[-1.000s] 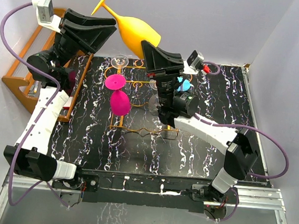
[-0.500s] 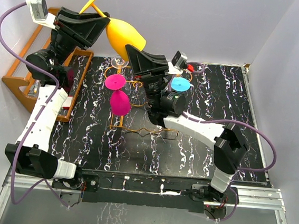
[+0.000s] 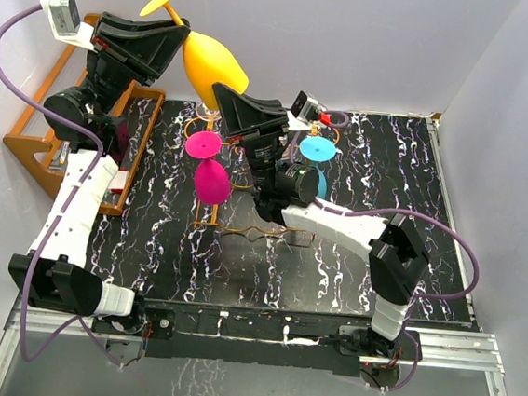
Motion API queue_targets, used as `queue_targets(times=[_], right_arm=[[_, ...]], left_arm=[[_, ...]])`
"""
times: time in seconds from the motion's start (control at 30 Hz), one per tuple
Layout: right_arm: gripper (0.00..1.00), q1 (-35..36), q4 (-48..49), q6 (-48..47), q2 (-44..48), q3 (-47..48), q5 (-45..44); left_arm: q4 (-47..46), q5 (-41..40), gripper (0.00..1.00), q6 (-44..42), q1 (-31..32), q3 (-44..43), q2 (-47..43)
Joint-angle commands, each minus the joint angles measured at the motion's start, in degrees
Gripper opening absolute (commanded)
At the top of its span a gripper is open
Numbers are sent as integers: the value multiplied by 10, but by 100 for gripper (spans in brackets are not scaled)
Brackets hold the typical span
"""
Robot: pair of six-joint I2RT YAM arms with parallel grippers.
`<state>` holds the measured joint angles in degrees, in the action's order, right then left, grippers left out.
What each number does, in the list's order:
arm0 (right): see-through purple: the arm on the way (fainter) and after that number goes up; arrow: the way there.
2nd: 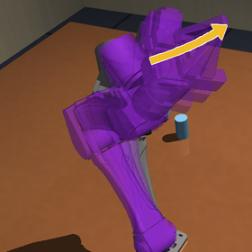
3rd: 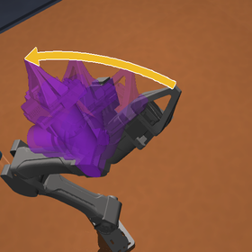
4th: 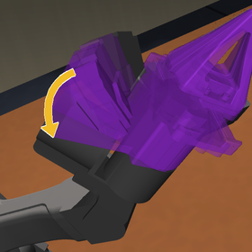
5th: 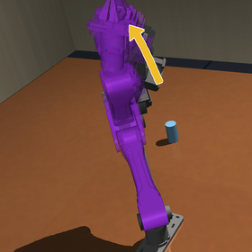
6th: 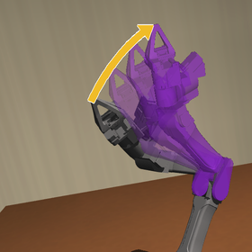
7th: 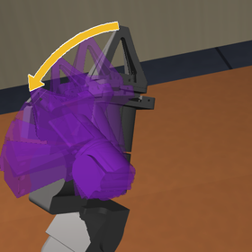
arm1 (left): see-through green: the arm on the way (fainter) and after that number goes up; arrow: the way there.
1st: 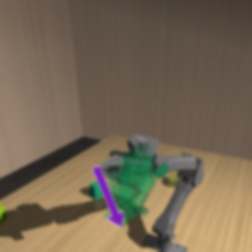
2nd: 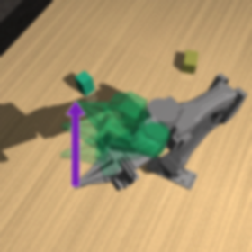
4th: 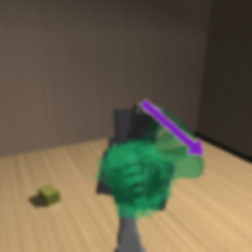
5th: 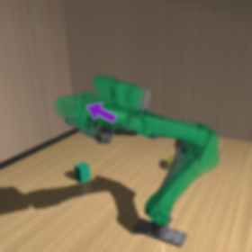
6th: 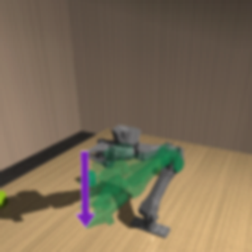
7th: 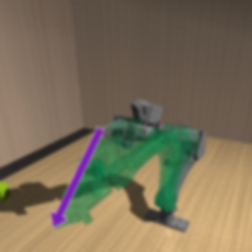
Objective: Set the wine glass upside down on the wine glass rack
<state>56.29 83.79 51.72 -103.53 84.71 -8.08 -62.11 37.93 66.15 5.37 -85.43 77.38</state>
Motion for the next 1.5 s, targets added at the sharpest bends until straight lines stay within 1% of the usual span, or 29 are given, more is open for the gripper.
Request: queue_targets(times=[0.0, 0.07, 0.1, 0.17, 0.23, 0.3, 0.37, 0.43, 0.5, 0.6, 0.73, 0.8, 0.87, 0.9, 1.0, 1.07, 1.13, 1.27, 1.4, 1.47], right_arm=[[8, 10, 204, 28, -26, 11, 21], [9, 9, 203, 40, -28, 12, 24], [18, 10, 204, 46, -30, 12, 26], [39, 10, 204, 57, -29, 8, 29], [50, 10, 204, 62, -25, 1, 31], [67, 10, 204, 64, -20, -7, 31], [77, 11, 204, 66, -13, -14, 27], [97, 13, 204, 66, -5, -23, 23], [98, 17, 203, 61, 9, -34, 16], [98, 35, 182, 28, 46, -63, 1], [98, 64, 114, -27, 105, -107, -28], [98, 76, 63, -31, 138, -127, -42], [98, 89, -9, -68, 177, -142, -49], [98, 104, -62, -92, 202, -146, -59], [98, 143, -270, -174, 272, -132, -114], [98, 151, -417, -174, 303, -112, -146], [98, 153, -515, -173, 325, -100, -152], [98, 160, -639, -176, 361, -91, -165], [98, 162, -733, -208, 381, -64, -216], [98, 162, -794, -237, 371, -20, -250]], left_arm=[[-35, 49, 0, -24, 9, -22, -13], [-31, 62, 0, -33, 8, -23, -14], [-28, 66, 0, -34, 7, -24, -14], [-24, 73, 0, -40, 6, -27, -14], [-14, 81, 0, -47, 6, -38, -13], [5, 83, 0, -60, 5, -50, -13], [19, 84, 0, -70, 4, -61, -12], [32, 82, 0, -75, 3, -73, -11], [49, 78, 0, -84, 0, -88, -9], [87, 73, 0, -99, -9, -124, -3], [133, 72, 0, -113, -16, -171, 5], [169, 72, 0, -123, -19, -184, 3], [222, 72, 0, -142, -23, -190, -6], [247, 74, 0, -150, -24, -188, -13], [310, 89, 0, -176, -24, -157, -50], [343, 101, 0, -191, -24, -136, -75], [383, 108, 0, -212, -25, -117, -99], [450, 117, 0, -242, -25, -79, -145], [498, 139, 0, -217, -24, -28, -173], [514, 156, 0, -203, -24, 11, -188]])
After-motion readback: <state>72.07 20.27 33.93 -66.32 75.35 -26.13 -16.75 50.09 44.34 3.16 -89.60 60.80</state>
